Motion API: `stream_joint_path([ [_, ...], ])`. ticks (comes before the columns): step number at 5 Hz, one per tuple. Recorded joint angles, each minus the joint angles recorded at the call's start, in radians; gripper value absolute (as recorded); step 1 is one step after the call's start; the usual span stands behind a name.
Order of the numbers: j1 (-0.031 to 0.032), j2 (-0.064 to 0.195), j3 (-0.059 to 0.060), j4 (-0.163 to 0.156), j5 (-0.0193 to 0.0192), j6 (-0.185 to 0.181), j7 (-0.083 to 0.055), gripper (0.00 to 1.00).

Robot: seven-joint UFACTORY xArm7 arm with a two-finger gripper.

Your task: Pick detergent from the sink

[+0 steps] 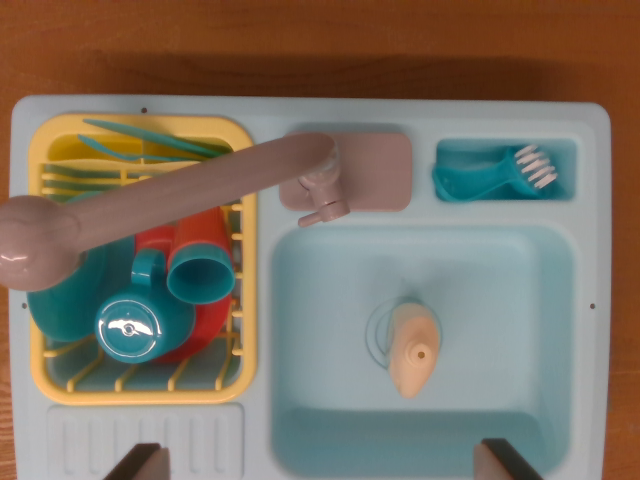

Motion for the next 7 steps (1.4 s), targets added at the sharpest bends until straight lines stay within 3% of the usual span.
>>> stream_joint_path([
  [7,-0.0034,0.007,-0.004,-0.025,0.0026,-0.029,-0.01,0.0],
])
